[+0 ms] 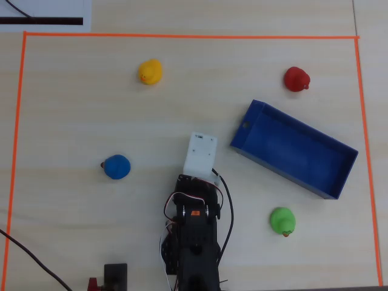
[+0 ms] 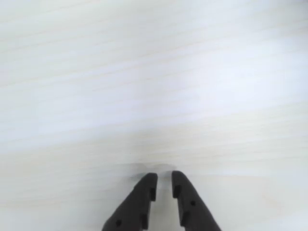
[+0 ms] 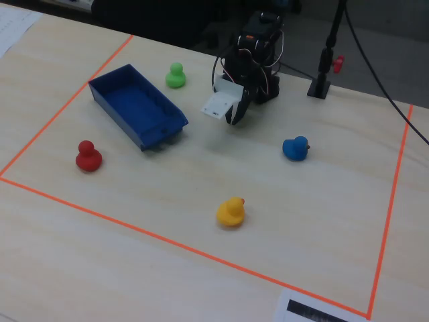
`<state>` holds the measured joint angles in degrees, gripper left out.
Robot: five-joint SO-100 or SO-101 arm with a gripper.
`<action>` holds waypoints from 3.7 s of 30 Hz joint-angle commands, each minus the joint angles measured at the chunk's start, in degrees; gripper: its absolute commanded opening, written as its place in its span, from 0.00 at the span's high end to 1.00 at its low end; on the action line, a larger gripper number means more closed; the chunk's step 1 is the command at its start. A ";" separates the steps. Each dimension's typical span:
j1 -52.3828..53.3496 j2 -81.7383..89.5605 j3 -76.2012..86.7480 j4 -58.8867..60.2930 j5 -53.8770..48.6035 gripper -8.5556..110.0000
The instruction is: Grasp yellow duck and put it into box.
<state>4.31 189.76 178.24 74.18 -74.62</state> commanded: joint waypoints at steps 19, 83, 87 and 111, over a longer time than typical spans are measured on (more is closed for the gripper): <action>-1.41 -2.46 -2.20 -3.69 -0.09 0.93; -12.39 -124.98 -102.30 -34.01 22.15 0.62; -11.60 -126.56 -103.80 -35.16 21.97 0.63; -5.63 -111.80 -106.08 -24.79 21.27 0.93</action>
<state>-3.69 67.06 75.85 46.23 -53.35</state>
